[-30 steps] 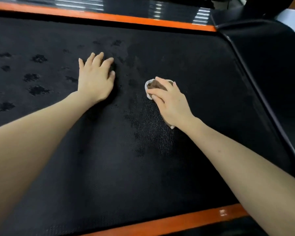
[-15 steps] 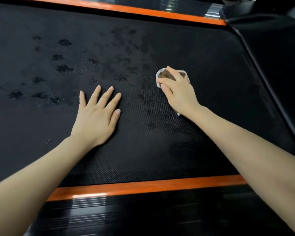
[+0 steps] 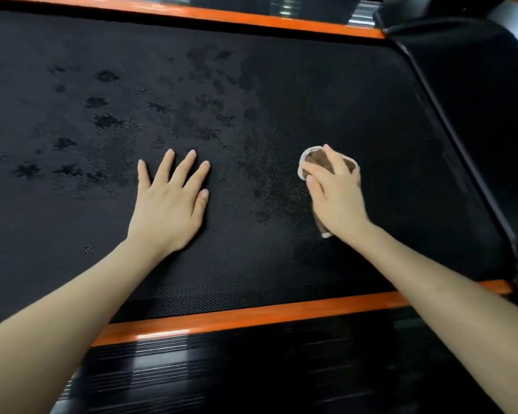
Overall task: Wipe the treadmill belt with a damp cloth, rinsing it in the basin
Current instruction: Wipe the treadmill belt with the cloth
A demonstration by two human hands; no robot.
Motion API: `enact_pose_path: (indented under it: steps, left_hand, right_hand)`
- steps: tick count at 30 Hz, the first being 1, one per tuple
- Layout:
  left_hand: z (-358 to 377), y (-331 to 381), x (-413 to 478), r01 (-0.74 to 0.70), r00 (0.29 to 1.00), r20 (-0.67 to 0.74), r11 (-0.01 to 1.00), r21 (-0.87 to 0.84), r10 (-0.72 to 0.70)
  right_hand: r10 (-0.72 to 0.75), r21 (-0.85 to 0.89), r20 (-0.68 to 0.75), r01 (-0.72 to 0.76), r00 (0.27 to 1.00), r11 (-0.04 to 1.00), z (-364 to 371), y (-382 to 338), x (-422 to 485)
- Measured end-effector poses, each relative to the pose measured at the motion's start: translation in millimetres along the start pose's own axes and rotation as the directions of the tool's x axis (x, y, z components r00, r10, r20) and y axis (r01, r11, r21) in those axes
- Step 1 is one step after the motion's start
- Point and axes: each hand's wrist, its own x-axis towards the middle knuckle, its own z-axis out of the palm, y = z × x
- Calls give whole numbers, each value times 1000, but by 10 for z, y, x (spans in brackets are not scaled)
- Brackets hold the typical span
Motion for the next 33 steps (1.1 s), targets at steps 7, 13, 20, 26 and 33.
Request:
enact_pose_path:
  steps: [7,13,20,26,33]
  left_hand:
    - [-20,-53,-17,-21,1000,5,999,-24,21]
    - [-15,-39,-15,-13,1000,-3,1000,-27,13]
    - [10,-52,-5,-16,1000,-3,999,-36,16]
    - [-17,-124,-7,-42,999,-1,997,-69,42]
    - [-18,-62,-11,-15,1000,9,998,-68,16]
  right_hand:
    - [-433,165,209,404,877,900,261,-623,-444]
    - [-284,130,290,256,914,958,-154,181,-542]
    - [-568,272,360,499,740,823,128,-673,-752]
    - [-622,302,434,545,652,782,-121,-30,-614]
    - [-350,225,245,299,904,927,-80,-10,-597]
